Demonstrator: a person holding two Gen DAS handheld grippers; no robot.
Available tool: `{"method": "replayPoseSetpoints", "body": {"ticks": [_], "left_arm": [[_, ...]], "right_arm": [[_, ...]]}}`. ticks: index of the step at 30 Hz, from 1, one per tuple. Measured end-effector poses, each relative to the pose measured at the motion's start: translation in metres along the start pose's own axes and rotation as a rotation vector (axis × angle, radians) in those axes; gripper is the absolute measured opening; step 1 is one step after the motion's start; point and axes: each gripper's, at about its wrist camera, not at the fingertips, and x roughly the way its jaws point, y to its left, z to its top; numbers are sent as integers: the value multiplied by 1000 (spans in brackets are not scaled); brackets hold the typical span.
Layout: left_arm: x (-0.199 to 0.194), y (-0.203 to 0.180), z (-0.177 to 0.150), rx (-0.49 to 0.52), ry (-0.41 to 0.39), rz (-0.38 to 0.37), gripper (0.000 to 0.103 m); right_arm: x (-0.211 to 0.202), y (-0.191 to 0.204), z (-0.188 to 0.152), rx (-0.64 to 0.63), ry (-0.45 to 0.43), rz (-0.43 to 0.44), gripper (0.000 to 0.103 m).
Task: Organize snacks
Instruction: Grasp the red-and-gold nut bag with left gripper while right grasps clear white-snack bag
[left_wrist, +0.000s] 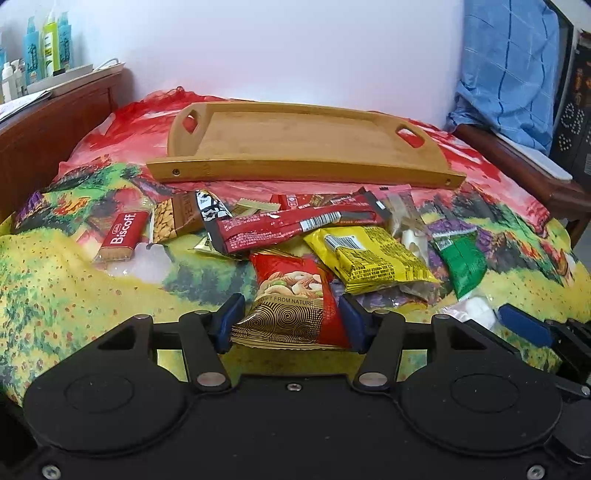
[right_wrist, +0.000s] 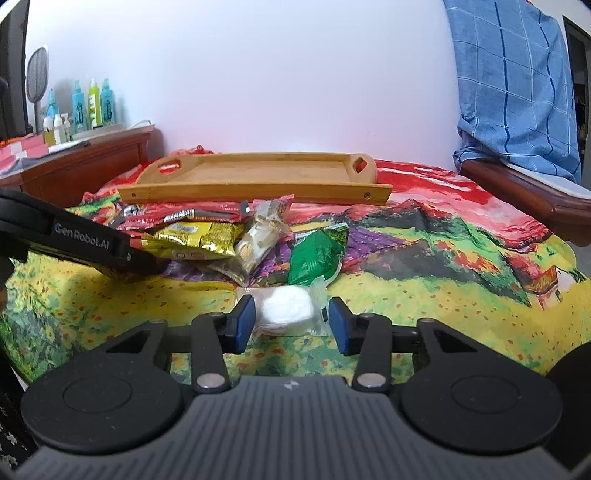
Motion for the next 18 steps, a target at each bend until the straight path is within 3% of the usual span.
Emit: {"method": "replayPoseSetpoints", "body": {"ticks": [1, 4, 6, 8, 11, 15, 18], "left_arm": [[2, 0, 0, 3, 14, 2, 54], [7, 0, -2, -3, 38, 10, 57], [6, -1, -2, -4, 30, 21, 74], [6, -1, -1, -14, 24, 15, 78], [13, 2, 0, -37, 58, -26, 84], [9, 3, 2, -55, 54, -51, 86], [2, 5, 3, -68, 44, -19, 87]], "right_arm": [[1, 1, 0, -3, 3, -7, 70], [6, -3, 2, 20, 17, 8, 71], [8, -4, 3, 27, 21, 14, 71], [9, -3, 2, 23, 28, 16, 71], [10, 0, 2, 6, 35, 27, 59], [9, 1, 2, -2, 30, 34, 57], [8, 1, 2, 7, 28, 35, 57]]}}
